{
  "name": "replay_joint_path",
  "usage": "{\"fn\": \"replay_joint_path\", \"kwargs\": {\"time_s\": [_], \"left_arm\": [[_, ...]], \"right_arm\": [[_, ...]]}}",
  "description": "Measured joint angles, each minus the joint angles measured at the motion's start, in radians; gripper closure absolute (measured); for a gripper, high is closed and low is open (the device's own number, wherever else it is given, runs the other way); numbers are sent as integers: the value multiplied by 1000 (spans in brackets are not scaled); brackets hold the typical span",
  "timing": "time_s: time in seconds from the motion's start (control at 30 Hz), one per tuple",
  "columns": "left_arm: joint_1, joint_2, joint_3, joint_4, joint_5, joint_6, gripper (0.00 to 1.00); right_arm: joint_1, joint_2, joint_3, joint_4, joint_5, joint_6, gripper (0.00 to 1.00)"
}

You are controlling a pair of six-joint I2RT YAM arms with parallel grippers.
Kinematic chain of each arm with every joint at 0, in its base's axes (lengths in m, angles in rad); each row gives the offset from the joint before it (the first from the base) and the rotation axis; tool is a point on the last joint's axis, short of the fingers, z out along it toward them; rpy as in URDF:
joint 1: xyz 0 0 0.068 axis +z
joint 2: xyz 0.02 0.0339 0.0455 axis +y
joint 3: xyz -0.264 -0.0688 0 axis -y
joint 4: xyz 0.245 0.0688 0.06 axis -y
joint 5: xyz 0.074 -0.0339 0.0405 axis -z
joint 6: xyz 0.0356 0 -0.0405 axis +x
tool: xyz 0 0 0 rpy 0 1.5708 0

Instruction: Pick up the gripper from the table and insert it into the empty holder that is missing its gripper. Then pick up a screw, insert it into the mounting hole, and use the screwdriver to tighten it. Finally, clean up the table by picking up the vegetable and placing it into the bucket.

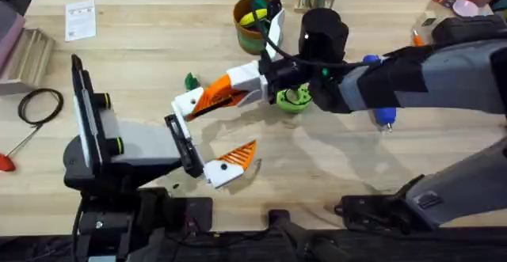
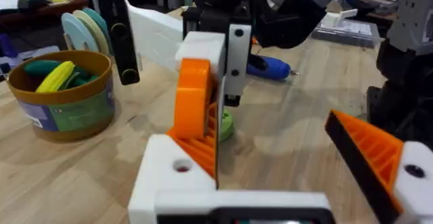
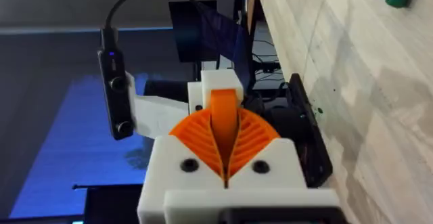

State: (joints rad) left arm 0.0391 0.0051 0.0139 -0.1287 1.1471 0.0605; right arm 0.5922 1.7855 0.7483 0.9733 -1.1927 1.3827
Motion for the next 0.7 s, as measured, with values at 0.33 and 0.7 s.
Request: {"fn": "replay_joint_path", "kwargs": {"time_s": [0.33, 0.7], "left_arm": [[0, 0, 0, -1, 4, 3, 15], [-11, 0, 0, -7, 46, 3, 14]], "right_arm": [[0, 0, 0, -2, 1, 0, 804], [13, 0, 17, 6, 19, -3, 212]]}}
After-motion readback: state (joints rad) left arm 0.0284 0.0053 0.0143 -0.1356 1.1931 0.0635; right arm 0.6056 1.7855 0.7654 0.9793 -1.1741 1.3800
